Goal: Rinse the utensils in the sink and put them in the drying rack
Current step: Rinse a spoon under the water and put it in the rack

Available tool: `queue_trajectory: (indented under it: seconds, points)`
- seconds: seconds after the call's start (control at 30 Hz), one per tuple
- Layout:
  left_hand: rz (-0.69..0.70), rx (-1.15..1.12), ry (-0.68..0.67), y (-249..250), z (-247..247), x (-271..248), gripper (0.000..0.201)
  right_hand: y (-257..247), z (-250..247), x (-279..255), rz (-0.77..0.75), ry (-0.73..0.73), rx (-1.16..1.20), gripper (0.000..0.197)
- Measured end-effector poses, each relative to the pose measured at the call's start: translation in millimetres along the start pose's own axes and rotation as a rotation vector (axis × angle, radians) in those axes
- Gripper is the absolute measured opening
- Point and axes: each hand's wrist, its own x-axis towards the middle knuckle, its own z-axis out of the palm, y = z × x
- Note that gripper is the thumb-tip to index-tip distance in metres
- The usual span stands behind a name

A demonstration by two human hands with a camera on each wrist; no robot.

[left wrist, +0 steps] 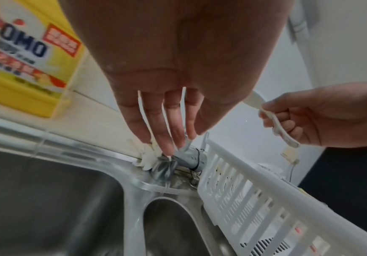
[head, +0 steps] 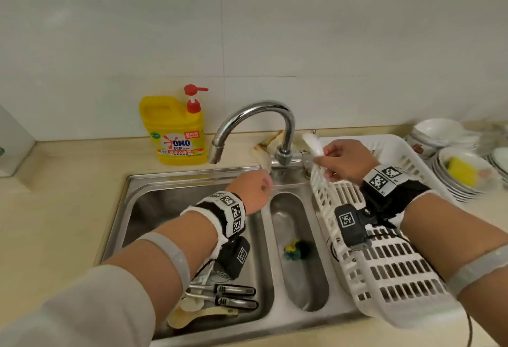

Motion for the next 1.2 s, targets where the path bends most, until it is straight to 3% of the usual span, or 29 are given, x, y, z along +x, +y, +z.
queue_trajectory:
  seconds: [0.17,0.3,0.43,0.57,0.77,0.93,1.07,1.2]
  points:
    - [-0.01,0.167,0.026,36,28,16,0.011,70,-43,30,0.135,-0.028,-0.153,0.025]
    - [-0.082,0.297,0.012,62,50,29,0.008,130,-30,49,0.208,-0.15,-0.277,0.022]
    - [-0.154,0.252,-0.006,70,66,33,0.015,162,0,65,0.222,-0.252,-0.299,0.021]
    - [-0.224,0.211,0.013,73,69,34,0.018,172,26,77,0.178,-0.267,-0.307,0.014]
    - [-0.331,0.178,0.041,68,71,34,0.019,178,43,86,0.12,-0.219,-0.404,0.035]
    - [-0.333,0.166,0.032,66,71,32,0.02,180,47,84,0.096,-0.226,-0.412,0.042]
    - [-0.327,0.17,0.023,64,70,29,0.021,179,41,80,0.1,-0.228,-0.382,0.042]
    - [-0.315,0.159,0.018,61,72,26,0.02,181,32,76,0.15,-0.278,-0.331,0.029]
